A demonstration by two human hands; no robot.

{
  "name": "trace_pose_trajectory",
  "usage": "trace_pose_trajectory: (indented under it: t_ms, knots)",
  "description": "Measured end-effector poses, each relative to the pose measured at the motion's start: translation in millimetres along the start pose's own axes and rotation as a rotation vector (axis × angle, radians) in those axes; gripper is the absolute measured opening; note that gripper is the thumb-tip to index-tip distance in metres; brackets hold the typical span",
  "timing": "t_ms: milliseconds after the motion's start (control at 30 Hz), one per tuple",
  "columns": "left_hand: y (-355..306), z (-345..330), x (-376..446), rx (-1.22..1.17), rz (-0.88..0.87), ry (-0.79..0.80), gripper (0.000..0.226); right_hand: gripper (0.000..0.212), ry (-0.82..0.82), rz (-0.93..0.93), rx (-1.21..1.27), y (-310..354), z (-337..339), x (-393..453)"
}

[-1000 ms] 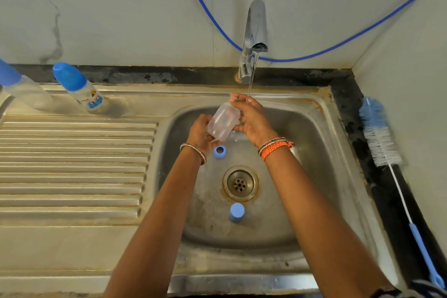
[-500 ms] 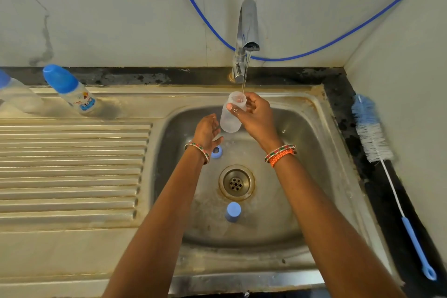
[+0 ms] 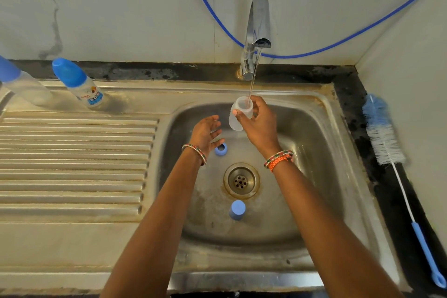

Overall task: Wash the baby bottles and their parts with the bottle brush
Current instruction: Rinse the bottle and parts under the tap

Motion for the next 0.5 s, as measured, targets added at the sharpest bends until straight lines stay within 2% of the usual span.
trace_pose_trajectory:
  t_ms: [267, 400, 433, 500]
  knots:
    - [-0.2, -0.1, 1.7, -0.017, -0.01, 0.01, 0.035, 0.044, 0.036, -0.014, -0.102, -1.8, -1.4, -5.0]
    - [2.3, 4.1, 2.6, -0.048, -0.013, 0.011, 0.034, 0.045, -0.144, 0.222, -0.052, 41.7, 11.8, -9.2]
    - [1.7, 5.2, 2.3, -0.048, -0.015, 0.008, 0.033, 0.045, -0.184, 0.23, -0.037, 40.5, 11.3, -9.2]
    - [2.1, 6.8, 0.7, -0.053, -0.008, 0.005, 0.032, 0.043, -0.152, 0.1, -0.047, 18.7, 0.2, -6.8]
Point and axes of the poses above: each hand's wrist, its own x-axis towards the middle knuckle, its own z-axis out of the back of the hand, y = z × x, the point moved 8 cm from there along x, towards the middle knuckle, and after that the axes turned 15 degrees about x, right-handed, at the moved point
